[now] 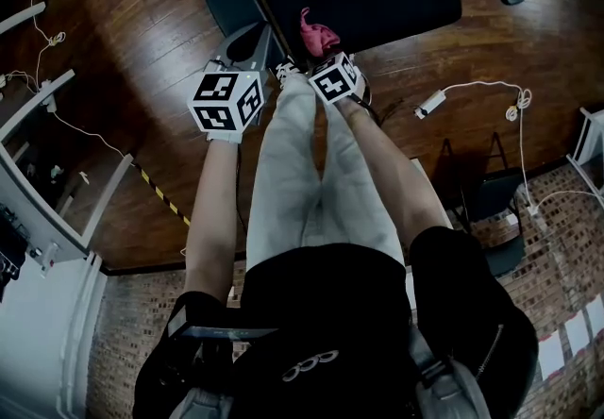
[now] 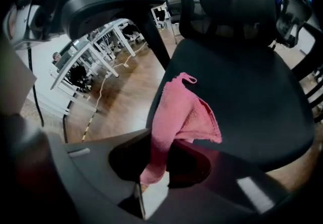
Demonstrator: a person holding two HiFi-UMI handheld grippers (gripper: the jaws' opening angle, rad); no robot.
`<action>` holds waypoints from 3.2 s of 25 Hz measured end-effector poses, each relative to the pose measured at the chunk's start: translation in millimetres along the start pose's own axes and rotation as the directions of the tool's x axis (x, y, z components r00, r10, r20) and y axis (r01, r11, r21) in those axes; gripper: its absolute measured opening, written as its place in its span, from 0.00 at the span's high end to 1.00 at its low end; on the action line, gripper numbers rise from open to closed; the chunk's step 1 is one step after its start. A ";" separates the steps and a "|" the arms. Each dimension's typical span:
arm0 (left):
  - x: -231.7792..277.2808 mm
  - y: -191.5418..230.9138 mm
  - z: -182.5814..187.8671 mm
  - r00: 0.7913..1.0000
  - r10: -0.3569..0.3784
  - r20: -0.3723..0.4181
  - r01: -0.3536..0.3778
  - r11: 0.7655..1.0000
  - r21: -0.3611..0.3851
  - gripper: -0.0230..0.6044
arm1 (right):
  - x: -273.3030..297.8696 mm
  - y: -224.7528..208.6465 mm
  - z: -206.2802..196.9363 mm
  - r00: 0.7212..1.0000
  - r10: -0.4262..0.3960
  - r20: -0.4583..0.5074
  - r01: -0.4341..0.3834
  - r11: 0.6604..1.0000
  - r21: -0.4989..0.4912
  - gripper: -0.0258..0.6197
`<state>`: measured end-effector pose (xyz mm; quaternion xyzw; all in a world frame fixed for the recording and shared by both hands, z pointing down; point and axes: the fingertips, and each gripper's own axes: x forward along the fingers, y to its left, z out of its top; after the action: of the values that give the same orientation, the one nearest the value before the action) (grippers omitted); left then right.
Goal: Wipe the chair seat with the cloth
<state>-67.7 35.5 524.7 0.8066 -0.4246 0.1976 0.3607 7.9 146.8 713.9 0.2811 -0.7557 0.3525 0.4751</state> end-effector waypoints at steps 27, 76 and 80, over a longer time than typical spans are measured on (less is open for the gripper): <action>-173.1 -191.1 44.1 0.991 0.002 0.135 -0.017 0.994 0.110 0.97 | -357.1 14.3 11.5 0.893 0.036 0.449 -0.054 0.998 0.027 0.85; -267.8 -225.3 -1.3 0.985 -0.007 0.172 -0.027 0.981 0.192 0.97 | -442.7 113.1 -43.5 0.777 -0.034 0.629 0.011 0.999 0.040 0.85; -263.7 -227.4 1.8 0.986 -0.023 0.165 -0.009 0.982 0.191 0.97 | -447.2 109.7 -42.7 0.781 -0.055 0.622 0.031 0.998 0.050 0.85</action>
<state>-27.6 263.4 264.6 0.8527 -0.4293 0.1680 0.2457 121.4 286.3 287.9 0.4076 -0.8568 0.2429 0.2018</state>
